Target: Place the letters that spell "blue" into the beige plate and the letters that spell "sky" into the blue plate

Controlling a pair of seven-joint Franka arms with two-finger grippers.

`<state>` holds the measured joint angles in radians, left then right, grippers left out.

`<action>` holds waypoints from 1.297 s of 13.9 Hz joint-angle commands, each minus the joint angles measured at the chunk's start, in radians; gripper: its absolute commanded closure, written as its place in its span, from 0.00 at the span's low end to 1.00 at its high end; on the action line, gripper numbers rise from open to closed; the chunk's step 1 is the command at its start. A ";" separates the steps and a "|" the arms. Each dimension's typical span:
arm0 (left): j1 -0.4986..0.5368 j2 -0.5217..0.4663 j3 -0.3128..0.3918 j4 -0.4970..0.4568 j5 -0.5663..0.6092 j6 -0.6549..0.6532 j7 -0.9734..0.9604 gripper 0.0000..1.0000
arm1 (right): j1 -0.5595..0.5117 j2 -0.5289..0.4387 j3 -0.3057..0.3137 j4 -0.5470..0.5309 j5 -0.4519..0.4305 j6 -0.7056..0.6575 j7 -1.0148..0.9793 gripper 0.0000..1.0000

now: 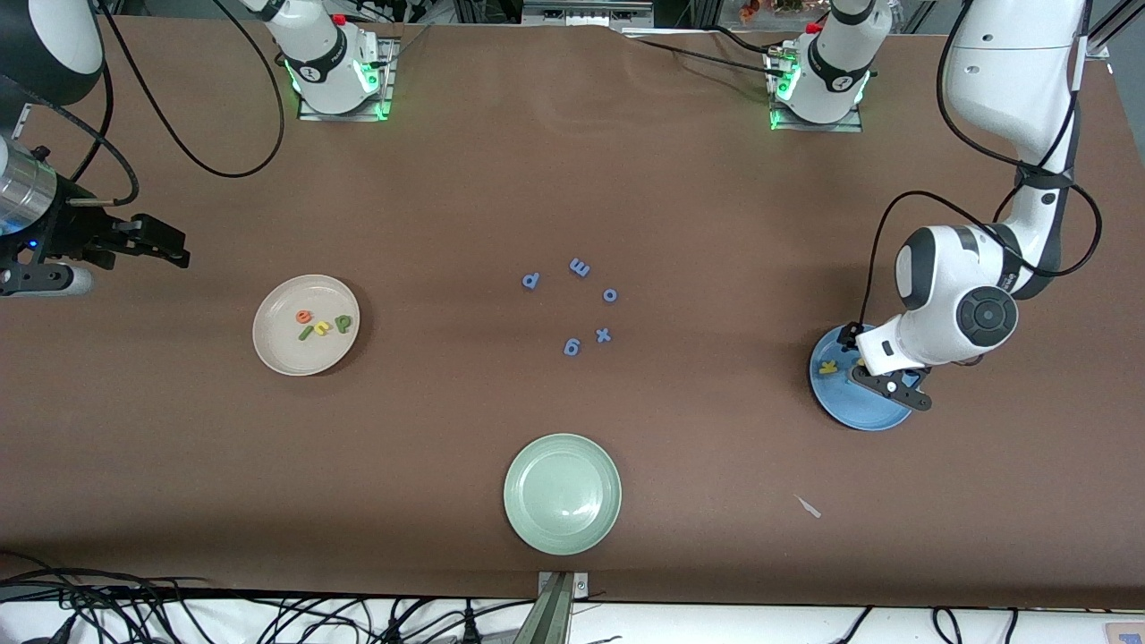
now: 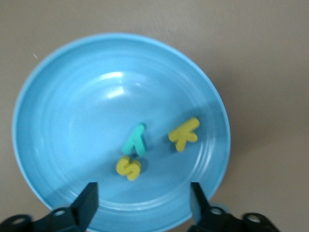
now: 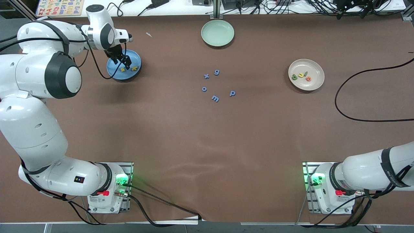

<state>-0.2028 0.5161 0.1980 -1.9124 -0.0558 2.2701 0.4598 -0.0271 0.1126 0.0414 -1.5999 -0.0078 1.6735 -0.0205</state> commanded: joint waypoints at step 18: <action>0.082 -0.516 -0.109 0.332 0.064 -0.740 -0.086 0.00 | -0.008 -0.010 0.012 -0.009 -0.014 -0.001 0.008 0.00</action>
<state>-0.1337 -0.0416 0.0765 -1.6543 -0.0108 1.5964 0.3919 -0.0271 0.1126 0.0425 -1.6006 -0.0078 1.6735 -0.0205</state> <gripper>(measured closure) 0.000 0.000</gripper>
